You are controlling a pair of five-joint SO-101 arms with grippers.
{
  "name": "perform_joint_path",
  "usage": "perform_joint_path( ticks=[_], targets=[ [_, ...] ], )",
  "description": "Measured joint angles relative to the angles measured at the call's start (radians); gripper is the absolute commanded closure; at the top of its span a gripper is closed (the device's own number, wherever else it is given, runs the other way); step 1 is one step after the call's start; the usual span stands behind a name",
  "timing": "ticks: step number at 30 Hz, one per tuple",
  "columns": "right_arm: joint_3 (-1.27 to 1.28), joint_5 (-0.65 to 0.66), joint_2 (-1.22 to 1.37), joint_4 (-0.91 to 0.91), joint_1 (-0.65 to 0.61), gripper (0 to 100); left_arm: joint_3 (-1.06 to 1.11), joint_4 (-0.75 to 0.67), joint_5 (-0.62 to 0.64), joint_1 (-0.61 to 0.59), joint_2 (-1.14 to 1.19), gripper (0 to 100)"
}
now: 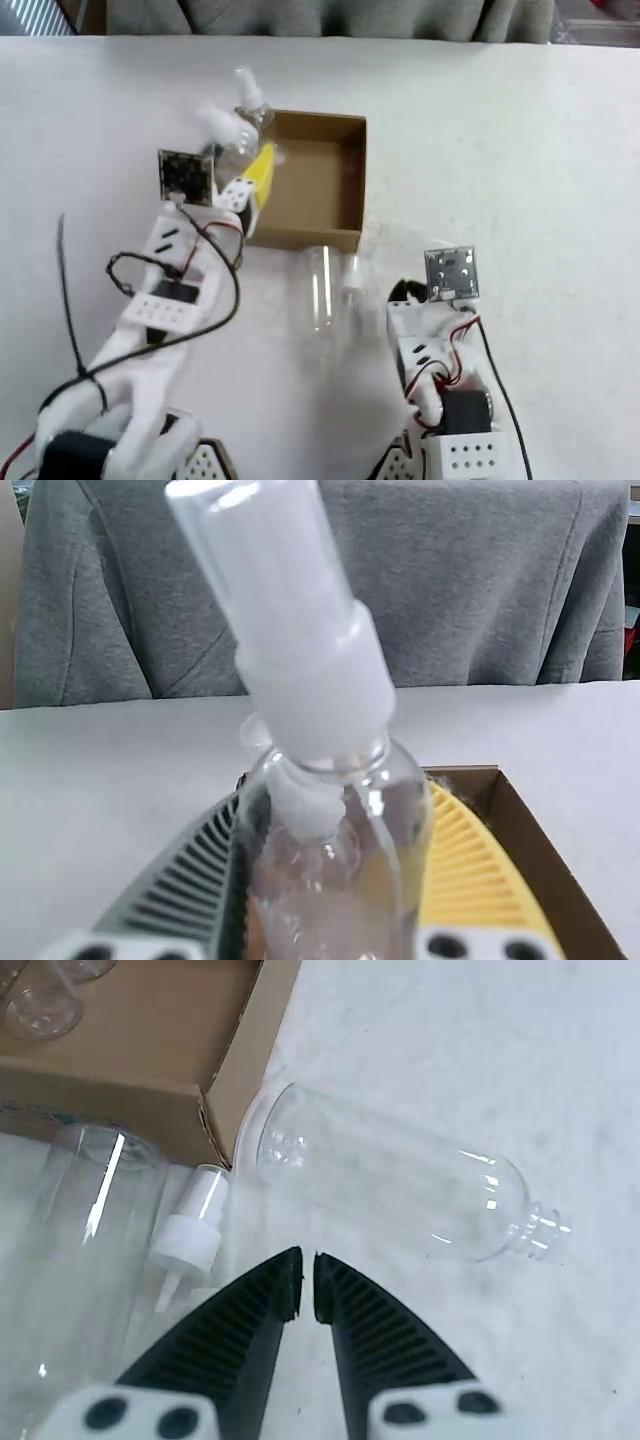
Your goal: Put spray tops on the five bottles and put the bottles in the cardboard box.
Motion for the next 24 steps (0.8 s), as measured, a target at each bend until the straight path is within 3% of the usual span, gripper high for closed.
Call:
perform_joint_path(
  ticks=[11, 24],
  targets=[
    [0.000, 0.000, 0.000, 0.000, 0.003, 98.4, 0.000, -0.222, 0.000, -0.008, 0.213, 98],
    [0.000, 0.000, 0.000, 0.000, 0.008, 98.4, 0.000, -0.264, 0.000, -0.049, 0.308, 98]
  ],
)
